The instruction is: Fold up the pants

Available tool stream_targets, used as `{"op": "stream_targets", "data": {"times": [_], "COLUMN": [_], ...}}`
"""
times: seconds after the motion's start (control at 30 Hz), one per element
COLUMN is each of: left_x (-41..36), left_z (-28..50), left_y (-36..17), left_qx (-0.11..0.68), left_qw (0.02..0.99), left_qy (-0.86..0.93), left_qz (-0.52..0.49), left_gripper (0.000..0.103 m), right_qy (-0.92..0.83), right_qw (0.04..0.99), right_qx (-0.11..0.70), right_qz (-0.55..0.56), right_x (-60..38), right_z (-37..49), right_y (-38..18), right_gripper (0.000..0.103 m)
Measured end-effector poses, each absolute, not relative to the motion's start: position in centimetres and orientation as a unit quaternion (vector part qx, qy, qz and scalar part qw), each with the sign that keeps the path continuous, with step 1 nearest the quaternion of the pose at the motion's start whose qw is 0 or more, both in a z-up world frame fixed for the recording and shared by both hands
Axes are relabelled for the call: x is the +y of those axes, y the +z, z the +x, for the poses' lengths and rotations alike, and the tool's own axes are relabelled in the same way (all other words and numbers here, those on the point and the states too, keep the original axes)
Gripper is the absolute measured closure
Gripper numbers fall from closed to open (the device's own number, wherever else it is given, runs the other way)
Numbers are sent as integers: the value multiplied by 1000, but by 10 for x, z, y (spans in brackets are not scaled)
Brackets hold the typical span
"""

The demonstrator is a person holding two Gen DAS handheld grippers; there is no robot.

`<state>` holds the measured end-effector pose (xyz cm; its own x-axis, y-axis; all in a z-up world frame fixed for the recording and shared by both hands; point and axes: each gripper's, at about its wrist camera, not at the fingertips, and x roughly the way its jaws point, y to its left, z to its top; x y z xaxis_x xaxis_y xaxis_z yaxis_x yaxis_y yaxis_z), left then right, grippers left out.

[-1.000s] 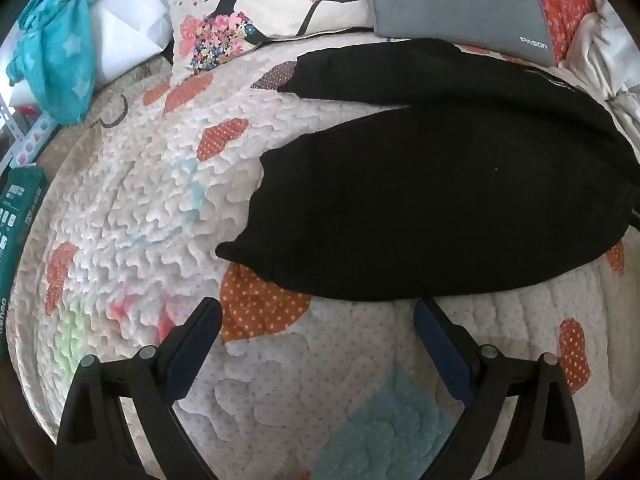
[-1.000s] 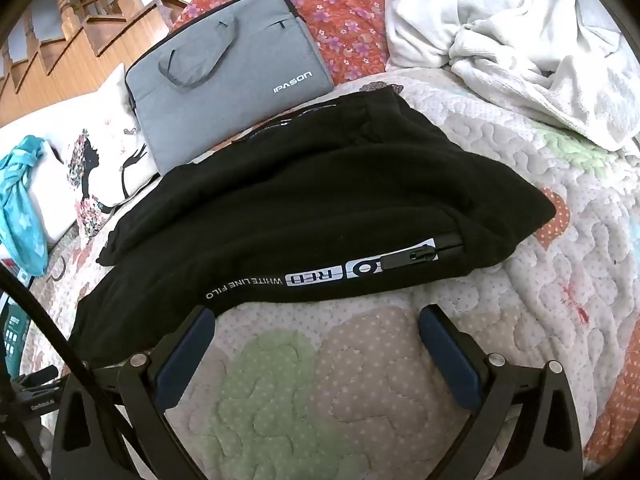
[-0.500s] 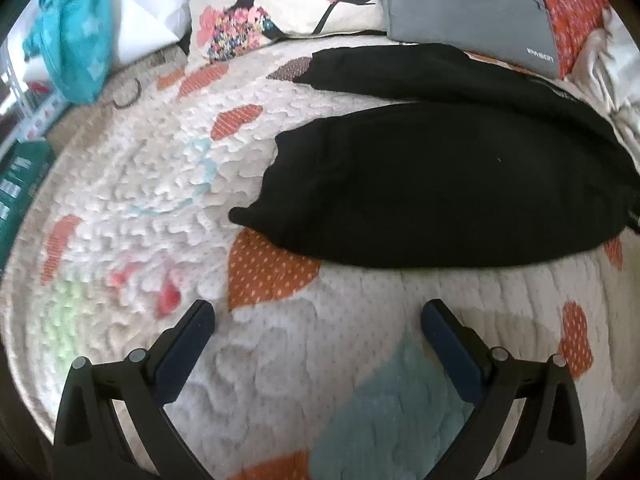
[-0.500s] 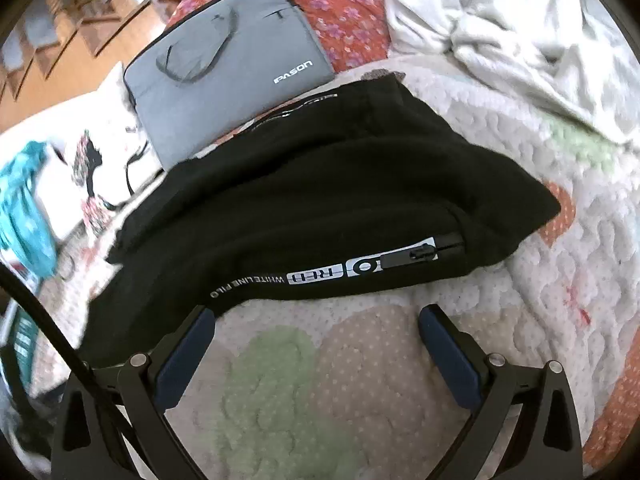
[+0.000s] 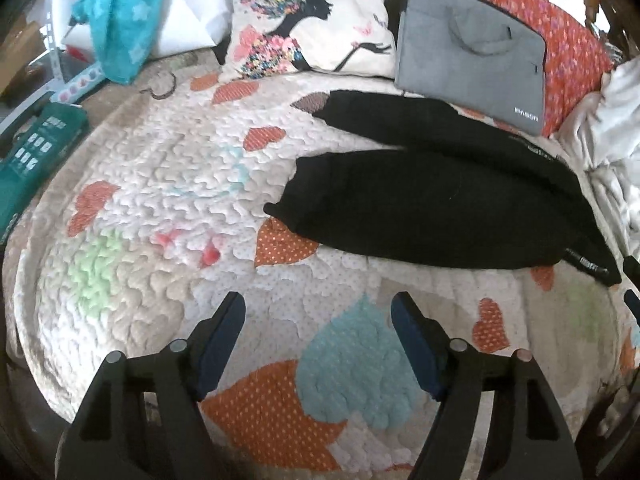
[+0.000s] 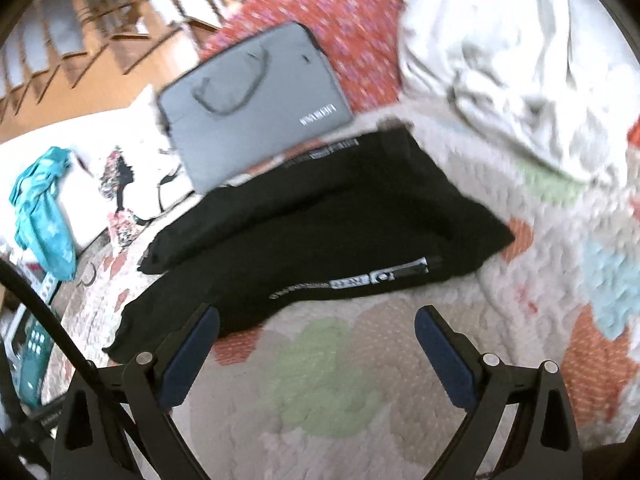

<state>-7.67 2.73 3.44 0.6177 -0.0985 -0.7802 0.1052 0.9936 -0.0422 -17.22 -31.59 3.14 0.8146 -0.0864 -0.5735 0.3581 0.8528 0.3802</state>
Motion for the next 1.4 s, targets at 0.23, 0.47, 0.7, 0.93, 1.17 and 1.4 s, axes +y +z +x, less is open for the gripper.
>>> {"op": "stream_targets", "data": {"times": [0.23, 0.47, 0.7, 0.93, 1.17, 1.4], "left_x": [19, 9, 12, 6, 2, 4], "left_z": [-100, -110, -108, -105, -99, -94], "left_y": [56, 62, 60, 55, 47, 39], "left_qx": [412, 391, 391, 393, 402, 414], "left_qw": [908, 918, 918, 917, 912, 906], "left_qy": [-69, -71, -67, -71, -78, -81], "left_qz": [-19, -8, -18, -10, -5, -11], "left_gripper": [28, 28, 28, 28, 28, 28], "right_qy": [-63, -79, -84, -78, -72, -78], "right_qw": [933, 940, 933, 924, 920, 916], "right_qx": [288, 304, 317, 342, 357, 370], "right_qz": [204, 135, 149, 151, 143, 134], "right_x": [-281, -259, -266, -263, -254, -250], "right_z": [-180, -180, -175, -164, -155, -147], "right_y": [57, 58, 51, 39, 28, 18], "right_gripper": [2, 2, 2, 2, 2, 2]}}
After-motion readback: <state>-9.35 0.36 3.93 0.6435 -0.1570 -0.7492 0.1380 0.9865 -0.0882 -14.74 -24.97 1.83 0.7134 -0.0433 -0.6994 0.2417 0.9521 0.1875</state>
